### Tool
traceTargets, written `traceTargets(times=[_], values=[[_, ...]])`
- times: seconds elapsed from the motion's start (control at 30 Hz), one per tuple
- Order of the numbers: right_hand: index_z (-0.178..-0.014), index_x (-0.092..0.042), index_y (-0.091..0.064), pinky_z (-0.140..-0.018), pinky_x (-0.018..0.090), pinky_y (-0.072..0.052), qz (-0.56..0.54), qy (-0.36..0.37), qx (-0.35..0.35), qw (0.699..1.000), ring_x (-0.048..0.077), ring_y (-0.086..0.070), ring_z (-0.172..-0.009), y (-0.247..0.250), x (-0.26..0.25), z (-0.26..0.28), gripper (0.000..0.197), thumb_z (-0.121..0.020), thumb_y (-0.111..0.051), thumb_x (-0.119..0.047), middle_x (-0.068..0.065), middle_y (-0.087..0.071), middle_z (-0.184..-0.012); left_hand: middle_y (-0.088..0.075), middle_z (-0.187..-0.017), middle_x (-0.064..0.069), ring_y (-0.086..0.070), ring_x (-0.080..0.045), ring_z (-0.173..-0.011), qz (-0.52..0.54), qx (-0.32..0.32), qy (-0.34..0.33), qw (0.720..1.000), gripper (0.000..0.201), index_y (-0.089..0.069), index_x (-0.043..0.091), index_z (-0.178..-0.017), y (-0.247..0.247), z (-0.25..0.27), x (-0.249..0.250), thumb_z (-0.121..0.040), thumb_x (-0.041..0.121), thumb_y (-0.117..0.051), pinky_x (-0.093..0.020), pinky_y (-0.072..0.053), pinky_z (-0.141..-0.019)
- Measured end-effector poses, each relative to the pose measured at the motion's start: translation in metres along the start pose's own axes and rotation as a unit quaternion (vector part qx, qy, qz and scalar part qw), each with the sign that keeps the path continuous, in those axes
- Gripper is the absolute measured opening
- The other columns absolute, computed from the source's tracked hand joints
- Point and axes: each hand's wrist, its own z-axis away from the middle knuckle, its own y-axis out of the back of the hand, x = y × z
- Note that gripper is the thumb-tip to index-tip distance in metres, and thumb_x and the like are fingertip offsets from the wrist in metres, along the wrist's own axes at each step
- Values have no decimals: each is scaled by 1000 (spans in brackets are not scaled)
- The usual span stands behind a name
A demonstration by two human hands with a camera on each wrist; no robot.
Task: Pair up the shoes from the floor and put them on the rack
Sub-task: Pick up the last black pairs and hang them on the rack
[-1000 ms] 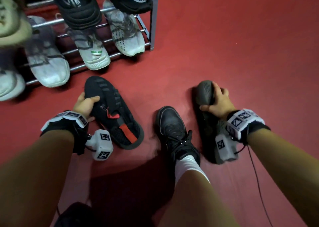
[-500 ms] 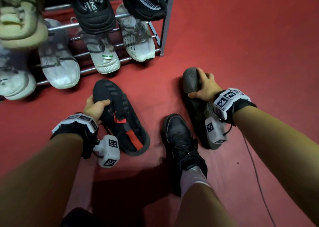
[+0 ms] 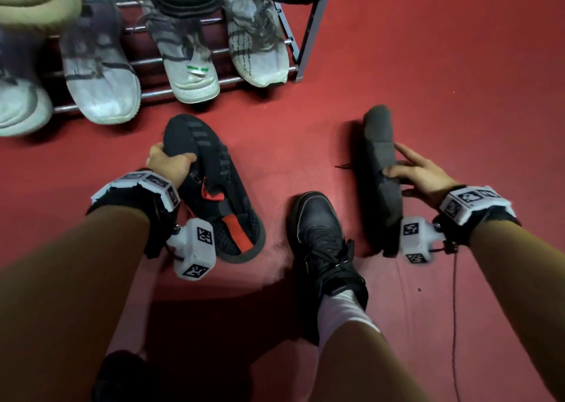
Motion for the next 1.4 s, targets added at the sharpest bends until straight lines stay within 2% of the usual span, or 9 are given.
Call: traceTargets(times=[0.17, 0.33, 0.43, 0.57, 0.73, 0.8, 0.9, 1.03, 1.4], values=[[-146, -36, -28, -104, 55, -37, -44, -80, 19, 996, 33, -55, -115, 31, 14, 6, 62, -90, -55, -39, -1, -55, -133, -54, -131, -12, -55, -32, -116, -50, 21, -1, 999, 60, -44, 13, -133, -2, 8, 4, -78, 24, -65, -40, -45, -100], [-145, -31, -34, -86, 46, -46, 67, 14, 75, 995, 25, -56, -94, 19, -4, 19, 53, -97, -48, -15, 12, -59, -113, -43, -141, -19, -41, -35, -130, -100, 67, -3, 993, 61, -36, 5, -139, -17, 23, 13, -86, 27, -56, -39, -29, -109], [-146, -24, -34, -95, 36, -39, 245, 105, 129, 955, 37, -53, -112, 12, -2, 26, 56, -95, -44, -4, 26, -50, -125, -40, -142, -20, -38, -34, -132, -96, 93, -1, 991, 61, -35, 2, -140, -24, 36, 17, -87, 26, -56, -37, -24, -110], [-148, -21, -31, -103, 38, -34, 289, 65, 131, 946, 41, -46, -125, 9, 9, 28, 48, -100, -34, -15, 27, -45, -136, -39, -143, -19, -40, -34, -130, -17, 44, 25, 999, 90, -31, 7, -142, -34, 41, 12, -63, 43, -54, -37, -25, -113], [-140, -13, -42, -105, 39, -33, 190, -16, 276, 942, 42, -45, -123, 21, 25, 30, 43, -98, -35, -15, 30, -41, -137, -22, -150, -20, -26, -35, -138, -111, 25, 39, 993, 104, -7, 19, -150, -39, 56, 4, -72, 56, -64, -44, -15, -116], [-144, -13, -34, -107, 41, -30, 145, -73, 273, 948, 43, -40, -128, 14, 35, 32, 58, -94, -42, -40, 27, -38, -141, -19, -150, -19, -22, -35, -139, -124, 37, 50, 990, 117, 2, 22, -150, -38, 60, 2, -65, 61, -68, -49, -13, -116], [-150, -24, -14, -113, 51, -23, 139, -157, 234, 949, 45, -30, -135, -8, 54, 37, 112, -60, -52, -79, 21, -25, -150, -15, -151, -20, -18, -38, -140, -173, 47, 71, 981, 129, 10, 21, -150, -36, 73, 4, -60, 66, -71, -52, -10, -114], [-152, -26, 4, -113, 56, -14, 211, -187, 224, 933, 44, -15, -140, -30, 65, 38, 125, -61, -71, -69, 16, -4, -158, -19, -149, -19, -23, -37, -138, -227, 45, 72, 970, 138, 13, 12, -149, -40, 87, -1, -57, 65, -75, -51, -13, -113], [-150, -33, 2, -112, 55, -22, 175, -209, 231, 934, 44, -23, -137, -23, 51, 38, 117, -66, -75, -58, 18, -19, -150, -24, -142, -17, -37, -38, -127, -222, -1, 33, 975, 130, 19, 18, -148, -23, 86, -1, -65, 43, -79, -48, -30, -106]])
